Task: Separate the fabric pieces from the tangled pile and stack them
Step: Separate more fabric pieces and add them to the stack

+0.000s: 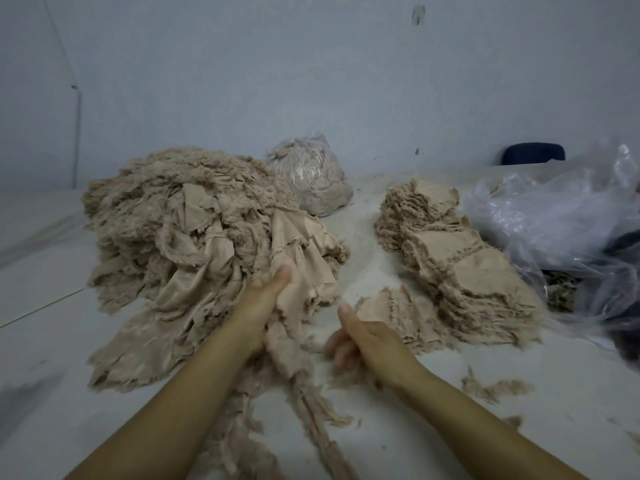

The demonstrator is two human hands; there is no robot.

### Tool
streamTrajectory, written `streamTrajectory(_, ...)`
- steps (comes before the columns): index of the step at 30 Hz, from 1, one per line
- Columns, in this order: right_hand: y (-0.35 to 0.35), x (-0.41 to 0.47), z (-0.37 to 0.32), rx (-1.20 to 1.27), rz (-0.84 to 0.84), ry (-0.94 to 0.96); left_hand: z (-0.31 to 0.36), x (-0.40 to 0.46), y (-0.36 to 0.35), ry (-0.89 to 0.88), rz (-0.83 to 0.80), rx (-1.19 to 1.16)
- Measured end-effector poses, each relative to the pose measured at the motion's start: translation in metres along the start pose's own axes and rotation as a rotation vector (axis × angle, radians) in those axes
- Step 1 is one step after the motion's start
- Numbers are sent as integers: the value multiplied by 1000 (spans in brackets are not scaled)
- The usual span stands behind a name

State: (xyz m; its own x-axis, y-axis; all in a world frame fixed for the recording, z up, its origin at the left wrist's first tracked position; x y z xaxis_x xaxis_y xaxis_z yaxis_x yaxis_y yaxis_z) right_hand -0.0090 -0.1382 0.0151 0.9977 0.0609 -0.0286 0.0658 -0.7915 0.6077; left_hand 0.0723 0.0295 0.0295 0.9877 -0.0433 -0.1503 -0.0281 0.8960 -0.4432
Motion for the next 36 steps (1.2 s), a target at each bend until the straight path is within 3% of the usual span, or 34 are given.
streamTrajectory(3,-3,3,-6,479,-131,-207,-10,-15,-20,11,-215,48)
streamTrajectory(5,-7,6,-12,782,-143,-224,-17,-22,-31,21,-318,79)
streamTrajectory(8,2,15,-5,921,169,-187,-20,-25,-36,-53,-325,136)
streamTrajectory(11,28,26,4,610,451,-155,-19,-18,-29,-122,-209,210)
streamTrajectory(15,64,40,16,348,484,-169,-19,-10,-25,-131,-174,206)
streamTrajectory(18,78,43,24,-243,485,-214,-20,-7,-27,-28,-135,12)
streamTrajectory(20,72,35,13,-380,562,-117,-21,-5,-33,58,-168,-190)
streamTrajectory(21,63,29,4,-294,533,-26,-20,-5,-38,95,-202,-284)
streamTrajectory(23,33,22,-10,24,216,61,-20,-6,-48,148,-280,-420)
streamTrajectory(25,4,16,-13,286,-99,47,-21,-6,-54,152,-323,-462)
streamTrajectory(26,-4,14,-11,367,-155,22,-22,-6,-55,152,-331,-464)
streamTrajectory(29,-12,11,-3,502,-117,-79,-22,-7,-47,97,-282,-441)
streamTrajectory(34,-23,0,1,664,-297,-170,-17,-6,-23,-6,-150,-486)
streamTrajectory(36,-25,1,1,667,-257,-167,-18,-7,-21,26,-142,-490)
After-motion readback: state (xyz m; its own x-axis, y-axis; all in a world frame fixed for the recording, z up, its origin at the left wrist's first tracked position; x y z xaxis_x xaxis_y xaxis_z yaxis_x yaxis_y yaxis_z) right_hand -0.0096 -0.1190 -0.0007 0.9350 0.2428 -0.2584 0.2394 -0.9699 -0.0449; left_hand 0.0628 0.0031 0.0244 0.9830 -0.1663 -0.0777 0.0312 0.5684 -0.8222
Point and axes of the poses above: each hand's wrist, its own x-axis towards the middle knuckle, its own y-axis out of the back of the hand, z = x × y, the point moved 3 cm from there along x, towards the middle knuckle, and after that the axes turned 14 degrees about -x, right-handed, at the moved point
